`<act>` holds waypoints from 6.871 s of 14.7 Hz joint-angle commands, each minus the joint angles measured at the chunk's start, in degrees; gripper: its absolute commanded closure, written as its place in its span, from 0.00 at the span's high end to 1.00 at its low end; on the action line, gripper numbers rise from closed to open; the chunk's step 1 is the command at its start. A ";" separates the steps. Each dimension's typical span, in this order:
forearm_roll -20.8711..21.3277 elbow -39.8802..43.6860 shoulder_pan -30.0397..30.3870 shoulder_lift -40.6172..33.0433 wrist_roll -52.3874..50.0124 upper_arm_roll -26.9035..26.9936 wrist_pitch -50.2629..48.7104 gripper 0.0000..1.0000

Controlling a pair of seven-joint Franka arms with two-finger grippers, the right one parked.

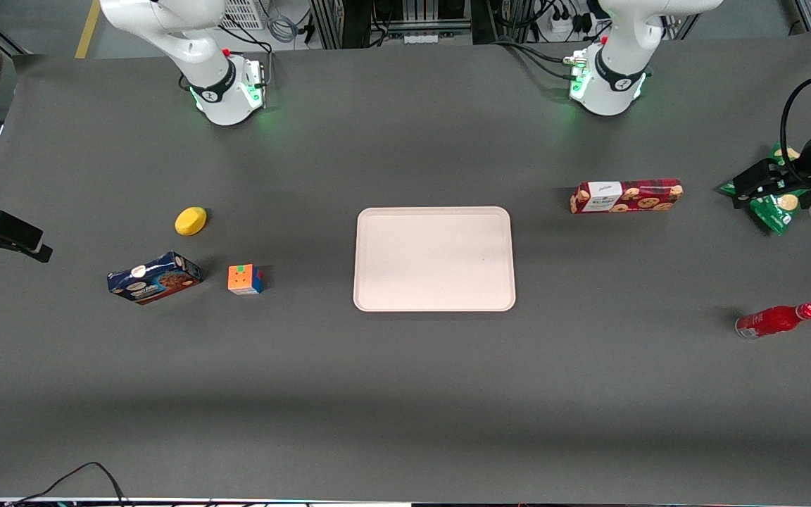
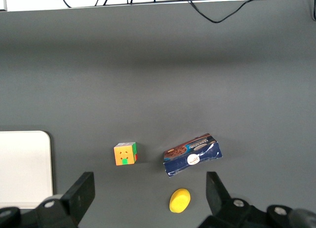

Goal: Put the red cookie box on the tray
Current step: 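Lower the open left gripper over the red plaid cookie box, then close the left gripper on the end of the cookie box, then lift the cookie box upright with the left gripper, then carry the held cookie box over the white tray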

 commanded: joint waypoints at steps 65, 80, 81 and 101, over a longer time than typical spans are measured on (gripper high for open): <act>0.22 -68.93 -1.36 -2.04 72.48 -1.60 62.66 0.45; -13.40 -51.99 -1.71 -2.13 61.98 -4.05 46.51 0.18; -13.49 -49.09 -1.79 -2.13 57.50 -5.53 44.58 0.17; -6.82 -27.27 -5.57 20.36 -21.37 -27.00 52.19 0.11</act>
